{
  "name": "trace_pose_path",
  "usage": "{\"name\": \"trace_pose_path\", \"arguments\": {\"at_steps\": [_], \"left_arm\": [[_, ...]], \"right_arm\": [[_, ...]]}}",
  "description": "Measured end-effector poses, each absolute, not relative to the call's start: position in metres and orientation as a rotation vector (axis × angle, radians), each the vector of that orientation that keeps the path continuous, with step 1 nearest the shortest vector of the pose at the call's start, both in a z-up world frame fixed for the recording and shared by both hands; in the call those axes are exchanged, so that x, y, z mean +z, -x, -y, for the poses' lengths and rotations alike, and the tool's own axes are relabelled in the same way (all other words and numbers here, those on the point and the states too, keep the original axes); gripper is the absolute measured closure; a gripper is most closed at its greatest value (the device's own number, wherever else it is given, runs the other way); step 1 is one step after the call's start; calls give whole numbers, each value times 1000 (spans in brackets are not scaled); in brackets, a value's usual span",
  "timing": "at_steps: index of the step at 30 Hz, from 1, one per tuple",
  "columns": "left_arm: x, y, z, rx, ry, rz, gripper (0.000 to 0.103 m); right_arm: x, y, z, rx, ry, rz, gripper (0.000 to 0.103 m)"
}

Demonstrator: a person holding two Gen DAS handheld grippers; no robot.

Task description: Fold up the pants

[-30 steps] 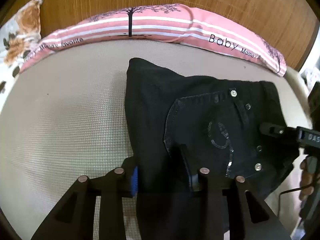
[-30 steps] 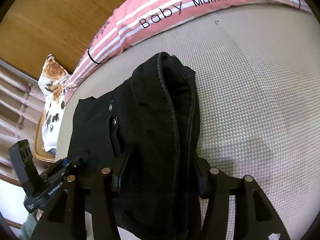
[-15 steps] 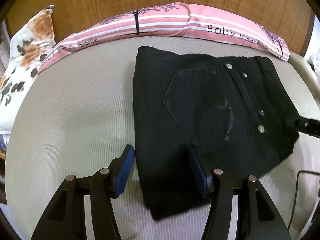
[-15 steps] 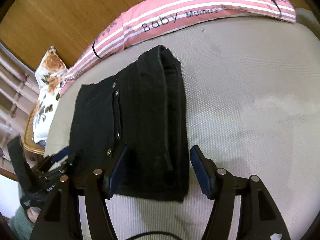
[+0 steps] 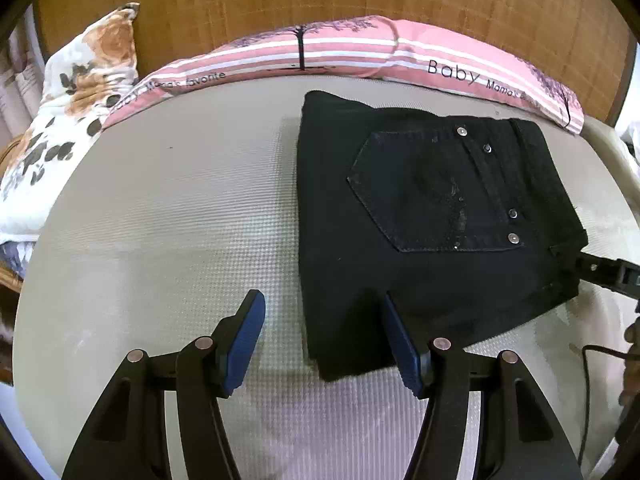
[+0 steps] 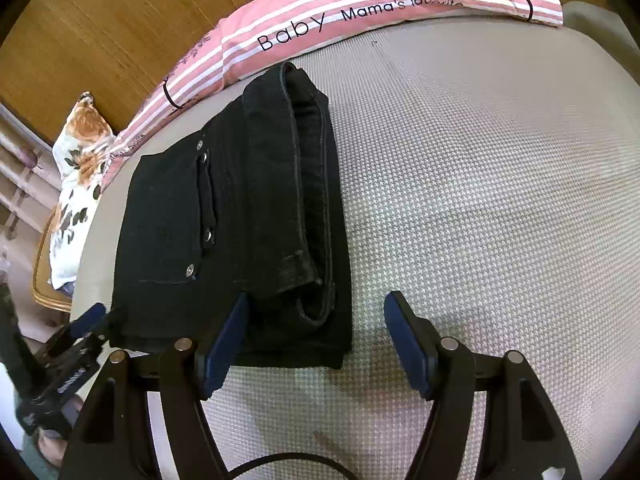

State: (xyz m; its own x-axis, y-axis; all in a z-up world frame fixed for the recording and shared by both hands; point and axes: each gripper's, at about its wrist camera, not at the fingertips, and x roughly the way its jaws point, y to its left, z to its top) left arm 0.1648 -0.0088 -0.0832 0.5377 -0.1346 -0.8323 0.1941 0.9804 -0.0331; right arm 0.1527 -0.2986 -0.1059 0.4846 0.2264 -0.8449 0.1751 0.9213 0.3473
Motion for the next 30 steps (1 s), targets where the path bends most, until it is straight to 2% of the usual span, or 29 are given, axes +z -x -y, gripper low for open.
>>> {"name": "trace_pose_path", "arguments": {"at_steps": [11,20,30], "left_arm": [[-65,-127,1,-106,-47,-968,38],[-47,-99,17,-70,-71,-905,32],[-43,-85,26,-71,-85,-881,32]], "right_arm": [[-70,-131,277,9,-311,-989,36],[-30,-99,234,-24,-108,-846,11],[-26,-74,222,-33,-93,-827,8]]}}
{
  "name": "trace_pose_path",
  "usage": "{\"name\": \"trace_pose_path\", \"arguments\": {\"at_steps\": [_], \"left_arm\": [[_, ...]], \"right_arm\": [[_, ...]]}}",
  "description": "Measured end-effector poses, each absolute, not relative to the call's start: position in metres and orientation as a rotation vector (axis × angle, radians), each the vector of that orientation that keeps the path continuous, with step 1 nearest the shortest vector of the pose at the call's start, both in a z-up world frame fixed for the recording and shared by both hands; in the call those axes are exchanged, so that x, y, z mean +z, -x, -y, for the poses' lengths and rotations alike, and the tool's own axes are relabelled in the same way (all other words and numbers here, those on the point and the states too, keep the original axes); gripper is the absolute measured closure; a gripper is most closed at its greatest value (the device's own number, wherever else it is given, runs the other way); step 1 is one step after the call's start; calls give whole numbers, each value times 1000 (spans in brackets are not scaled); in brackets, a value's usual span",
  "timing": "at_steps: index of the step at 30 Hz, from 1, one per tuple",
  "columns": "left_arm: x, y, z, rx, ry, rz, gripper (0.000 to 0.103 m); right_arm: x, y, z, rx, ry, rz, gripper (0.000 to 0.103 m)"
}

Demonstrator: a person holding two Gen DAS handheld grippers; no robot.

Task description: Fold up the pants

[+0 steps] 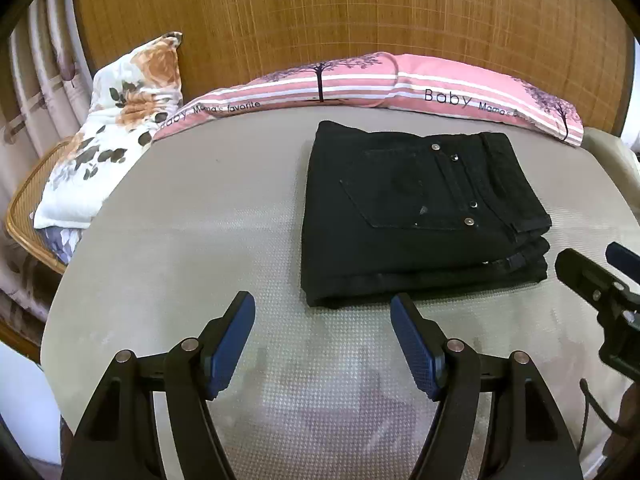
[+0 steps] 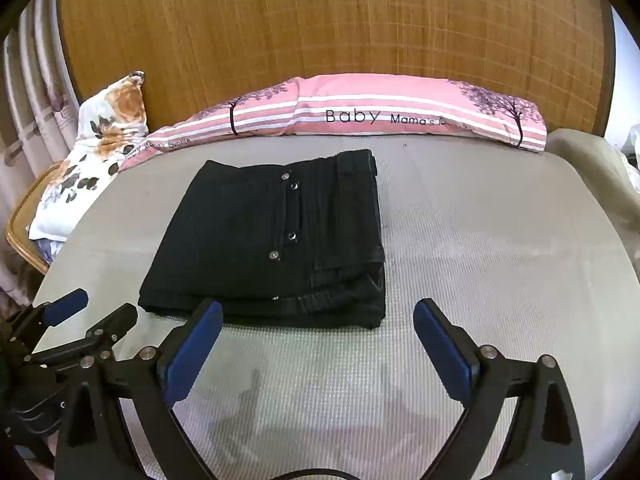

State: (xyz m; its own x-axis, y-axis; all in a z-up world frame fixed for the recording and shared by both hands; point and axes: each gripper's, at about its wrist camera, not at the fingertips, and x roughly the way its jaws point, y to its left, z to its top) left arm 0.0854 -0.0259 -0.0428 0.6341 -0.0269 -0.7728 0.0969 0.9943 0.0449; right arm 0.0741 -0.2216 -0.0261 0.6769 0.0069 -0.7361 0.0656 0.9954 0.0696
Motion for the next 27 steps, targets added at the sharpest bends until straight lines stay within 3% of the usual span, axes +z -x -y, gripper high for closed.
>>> {"name": "trace_pose_path", "arguments": {"at_steps": [27], "left_arm": [[-37,-69,26,-50,-62,-864,32]], "right_arm": [[-30,-61,209,-48,-58,-829,8]]}}
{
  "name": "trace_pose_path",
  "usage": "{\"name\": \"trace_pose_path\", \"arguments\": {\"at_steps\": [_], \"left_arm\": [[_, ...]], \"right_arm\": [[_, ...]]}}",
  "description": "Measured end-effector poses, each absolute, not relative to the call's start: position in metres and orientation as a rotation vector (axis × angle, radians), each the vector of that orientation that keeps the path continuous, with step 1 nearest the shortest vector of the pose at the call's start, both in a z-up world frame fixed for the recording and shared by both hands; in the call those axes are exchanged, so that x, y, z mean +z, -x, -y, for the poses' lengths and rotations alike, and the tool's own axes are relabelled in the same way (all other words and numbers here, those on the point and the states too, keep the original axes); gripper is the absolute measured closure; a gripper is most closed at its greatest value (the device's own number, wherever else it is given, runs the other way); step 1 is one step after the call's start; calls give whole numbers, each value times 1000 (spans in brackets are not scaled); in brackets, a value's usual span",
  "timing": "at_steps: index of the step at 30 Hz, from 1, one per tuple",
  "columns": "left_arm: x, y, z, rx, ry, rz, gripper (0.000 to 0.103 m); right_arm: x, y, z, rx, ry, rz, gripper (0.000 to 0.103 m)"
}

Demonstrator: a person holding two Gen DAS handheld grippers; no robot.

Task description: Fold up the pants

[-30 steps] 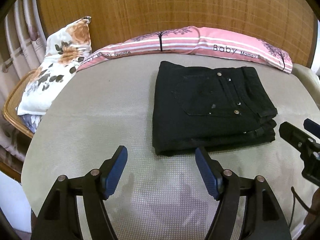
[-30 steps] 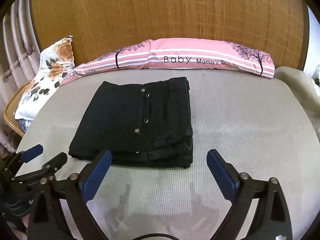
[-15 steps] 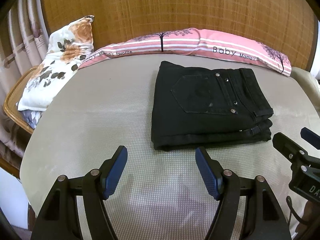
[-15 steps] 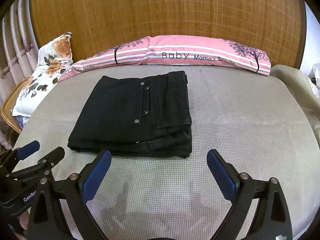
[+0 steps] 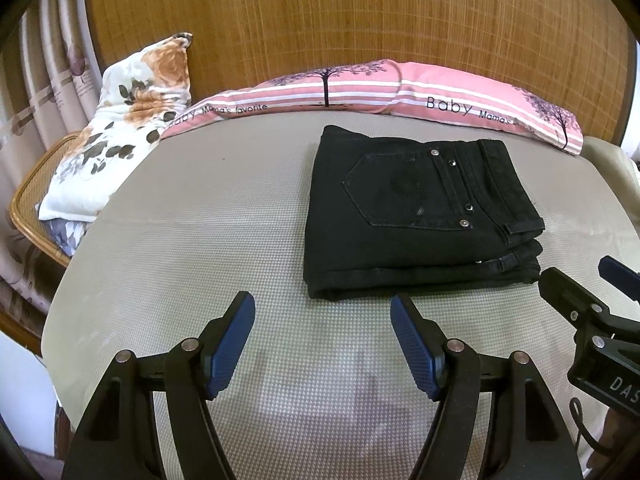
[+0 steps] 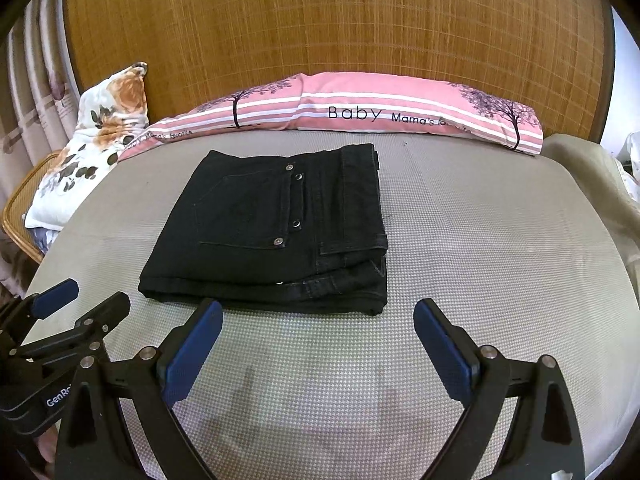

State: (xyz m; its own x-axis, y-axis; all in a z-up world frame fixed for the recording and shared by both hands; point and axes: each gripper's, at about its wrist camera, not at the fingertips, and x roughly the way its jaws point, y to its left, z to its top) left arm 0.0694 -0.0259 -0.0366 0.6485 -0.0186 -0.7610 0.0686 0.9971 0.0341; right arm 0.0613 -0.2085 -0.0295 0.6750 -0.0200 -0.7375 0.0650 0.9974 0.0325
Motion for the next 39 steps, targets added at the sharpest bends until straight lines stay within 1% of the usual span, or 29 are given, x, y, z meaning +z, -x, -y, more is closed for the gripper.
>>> {"name": "trace_pose_path", "arguments": {"at_steps": [39], "left_arm": [[-40,-69,33,-61,-102,-851,32]], "right_arm": [[-39,-65,214,-52,-80,-868,8]]}}
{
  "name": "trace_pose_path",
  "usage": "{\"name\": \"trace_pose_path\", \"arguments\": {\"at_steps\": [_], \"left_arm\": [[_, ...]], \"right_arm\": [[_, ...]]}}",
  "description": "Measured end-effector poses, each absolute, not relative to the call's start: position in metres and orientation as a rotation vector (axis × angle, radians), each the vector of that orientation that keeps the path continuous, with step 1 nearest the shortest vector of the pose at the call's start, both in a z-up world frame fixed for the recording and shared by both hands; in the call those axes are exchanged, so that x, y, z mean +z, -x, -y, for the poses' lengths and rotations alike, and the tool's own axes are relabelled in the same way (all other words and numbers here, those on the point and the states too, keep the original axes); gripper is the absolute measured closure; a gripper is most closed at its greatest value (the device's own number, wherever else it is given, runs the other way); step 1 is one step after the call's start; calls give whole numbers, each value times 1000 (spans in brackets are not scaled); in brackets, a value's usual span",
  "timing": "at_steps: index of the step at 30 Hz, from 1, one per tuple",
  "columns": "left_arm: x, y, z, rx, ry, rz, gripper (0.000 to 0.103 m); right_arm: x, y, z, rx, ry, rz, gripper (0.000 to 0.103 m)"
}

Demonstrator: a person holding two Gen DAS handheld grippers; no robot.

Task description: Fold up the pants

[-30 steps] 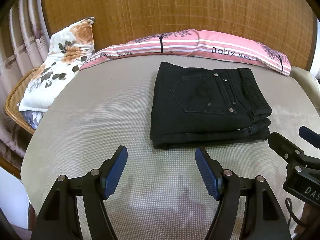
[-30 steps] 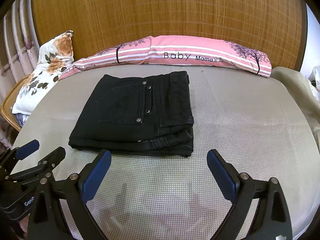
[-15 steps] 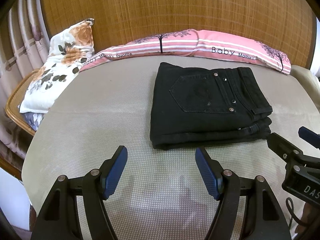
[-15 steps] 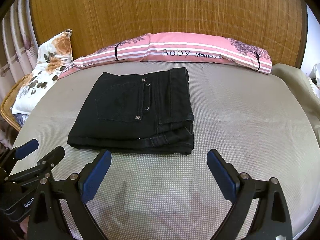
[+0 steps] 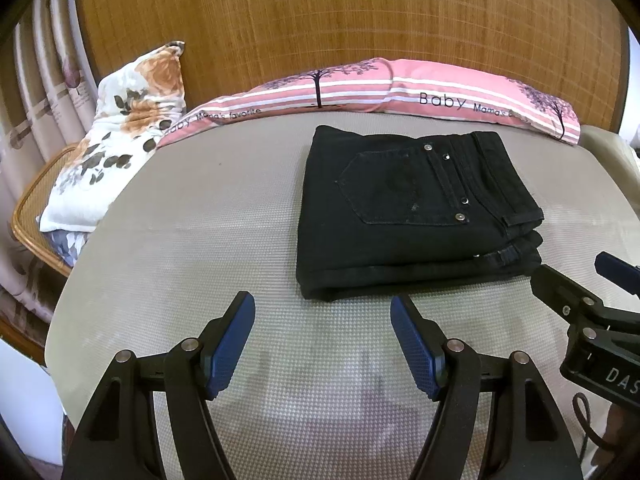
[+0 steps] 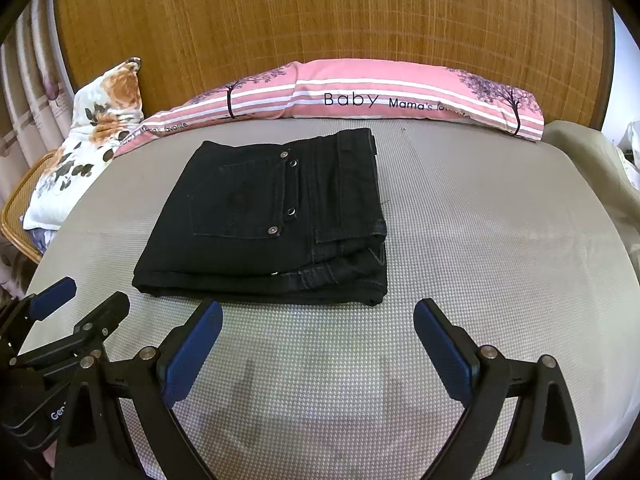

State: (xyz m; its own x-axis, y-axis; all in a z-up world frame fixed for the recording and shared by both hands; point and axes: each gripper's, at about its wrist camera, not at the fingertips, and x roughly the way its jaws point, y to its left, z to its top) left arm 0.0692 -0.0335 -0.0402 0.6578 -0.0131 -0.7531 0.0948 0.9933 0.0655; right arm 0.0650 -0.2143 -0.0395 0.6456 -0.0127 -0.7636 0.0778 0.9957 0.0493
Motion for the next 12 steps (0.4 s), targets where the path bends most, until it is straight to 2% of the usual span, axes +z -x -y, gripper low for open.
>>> {"name": "trace_pose_path", "arguments": {"at_steps": [12], "left_arm": [[-44,-72,33,-76,-106,-872,32]], "right_arm": [[-41,-66,215,-49,-80,-873,8]]}}
